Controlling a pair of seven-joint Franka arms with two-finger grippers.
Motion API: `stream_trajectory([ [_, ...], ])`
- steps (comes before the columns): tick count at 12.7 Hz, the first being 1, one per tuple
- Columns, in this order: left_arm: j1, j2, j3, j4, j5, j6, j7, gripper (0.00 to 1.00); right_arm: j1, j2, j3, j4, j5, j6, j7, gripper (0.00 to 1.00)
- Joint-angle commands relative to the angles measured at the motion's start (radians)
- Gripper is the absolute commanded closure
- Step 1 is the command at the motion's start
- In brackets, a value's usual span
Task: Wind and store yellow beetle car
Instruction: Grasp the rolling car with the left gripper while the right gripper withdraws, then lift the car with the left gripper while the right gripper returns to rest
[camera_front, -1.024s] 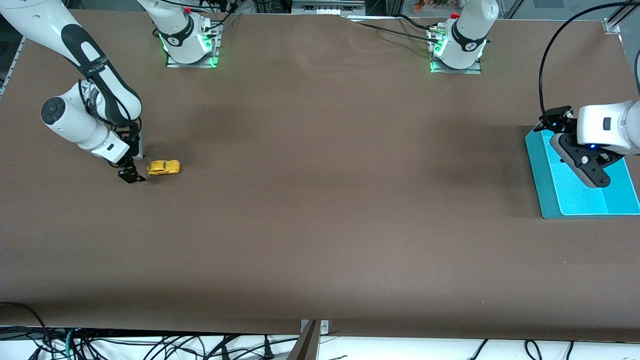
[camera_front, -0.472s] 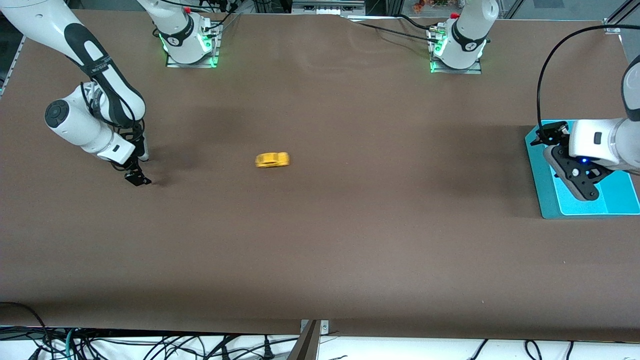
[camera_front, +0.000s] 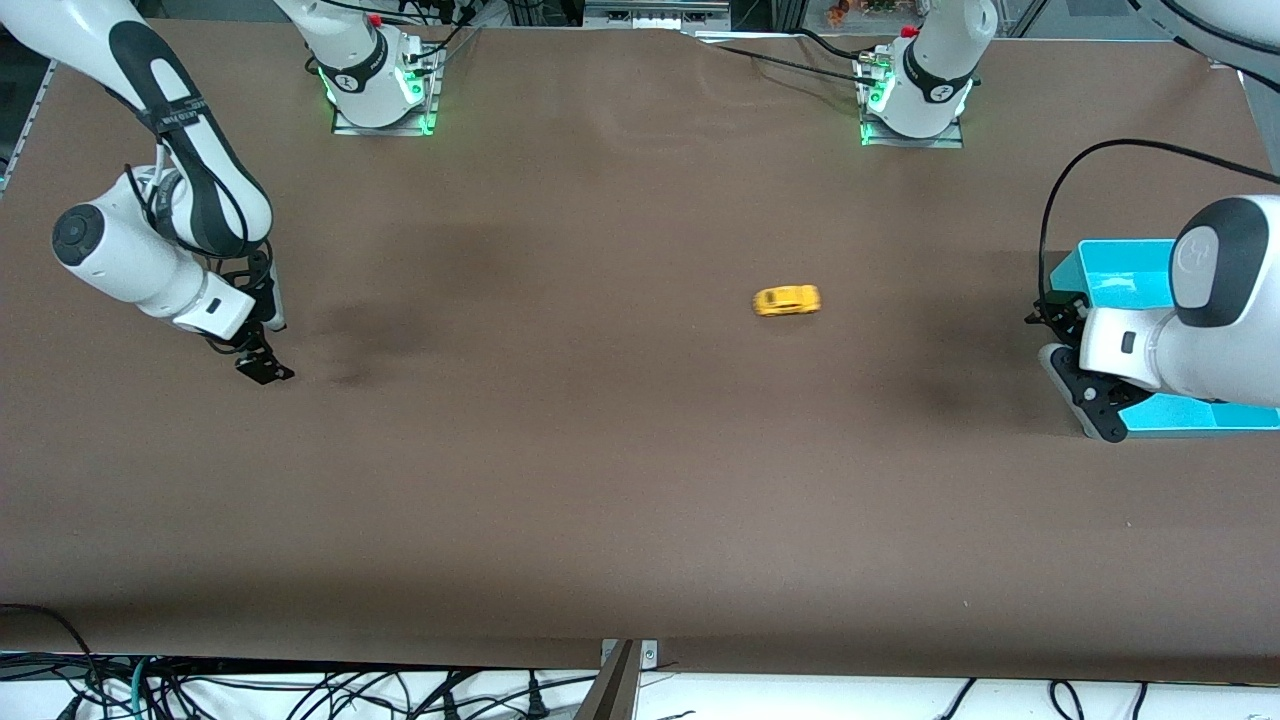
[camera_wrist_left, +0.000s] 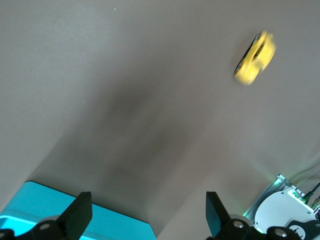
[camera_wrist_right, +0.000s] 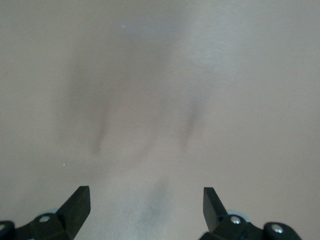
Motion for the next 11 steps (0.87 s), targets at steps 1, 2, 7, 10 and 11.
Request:
stream_trajectory([
  [1,0.011,0.007,-0.006,-0.053,0.036,0.061,0.030,0.00,-0.014,-0.117,0.028,-0.007,-0.001,-0.073,0.135,0.00],
  [2,0.012,-0.018,-0.006,-0.116,0.033,0.121,0.032,0.00,-0.014,-0.166,0.038,-0.007,-0.001,-0.105,0.192,0.00],
  [7,-0.015,-0.215,-0.004,-0.551,0.035,0.486,0.134,0.00,-0.012,-0.266,0.055,0.105,0.006,-0.351,0.470,0.00],
  [10,-0.046,-0.335,-0.004,-0.747,0.038,0.552,0.194,0.00,-0.012,-0.310,0.054,0.135,0.008,-0.423,0.663,0.00],
  [11,-0.045,-0.354,-0.004,-0.781,0.041,0.563,0.251,0.00,-0.009,-0.341,0.054,0.135,0.008,-0.437,0.729,0.00],
])
